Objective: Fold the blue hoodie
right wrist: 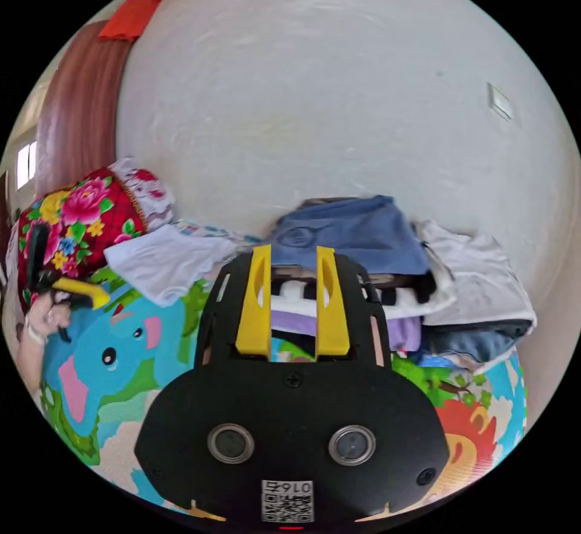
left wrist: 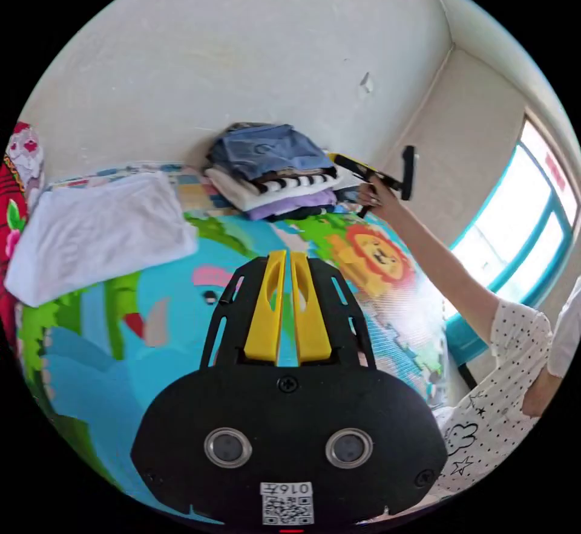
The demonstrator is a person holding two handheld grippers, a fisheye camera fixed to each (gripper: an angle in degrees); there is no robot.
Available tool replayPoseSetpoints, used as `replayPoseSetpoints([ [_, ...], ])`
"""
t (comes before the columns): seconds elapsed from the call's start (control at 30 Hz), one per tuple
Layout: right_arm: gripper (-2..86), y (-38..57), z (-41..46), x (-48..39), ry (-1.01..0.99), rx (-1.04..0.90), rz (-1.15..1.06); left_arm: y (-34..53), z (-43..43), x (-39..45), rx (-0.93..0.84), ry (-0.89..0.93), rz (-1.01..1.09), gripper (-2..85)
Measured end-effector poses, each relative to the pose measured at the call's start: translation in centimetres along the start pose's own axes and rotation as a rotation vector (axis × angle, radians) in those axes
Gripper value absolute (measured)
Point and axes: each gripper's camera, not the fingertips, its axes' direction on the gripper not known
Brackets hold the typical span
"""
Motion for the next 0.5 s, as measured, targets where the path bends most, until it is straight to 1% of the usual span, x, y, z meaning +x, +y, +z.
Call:
replayPoseSetpoints([
  [0.03, 11.2, 0.2, 0.2, 2.3, 0.045, -0.027, 0.014, 0.6, 1.0, 1.4, -0.02, 0.002, 0.034, -0.9],
  [0.13, 11.6, 0.8, 1.1, 5.9, 0.089, -0.084, 0.008, 1.6, 3.7, 4.5, -0.174, -0.13, 0.094, -0.9],
  [0.2, 11.8, 1.2, 1.7, 7.2, 0.088, -0.093, 0.021, 2.8, 4.1, 5.9, -0.187, -0.158, 0.104, -0.9],
  [0.3, 11.8, 1.9, 3.1, 8.7, 0.076, -0.112, 0.041, 4.8, 3.1, 7.4, -0.147, -0.101, 0.096, -0.9],
  [0.4, 11.0, 2.8, 3.8, 9.8, 0.079, -0.124, 0.025, 7.3, 1.0, 8.2, -0.05, -0.027, 0.059, -1.0],
  [0.47, 8.9, 3.6, 3.3, 10.1, 0.096, -0.124, -0.015, 9.3, -0.8, 9.1, 0.025, 0.027, 0.049, -0.9],
  [0.5, 6.2, 4.2, 2.6, 10.4, 0.082, -0.126, -0.044, 9.7, -1.3, 9.3, 0.045, 0.035, 0.041, -1.0],
])
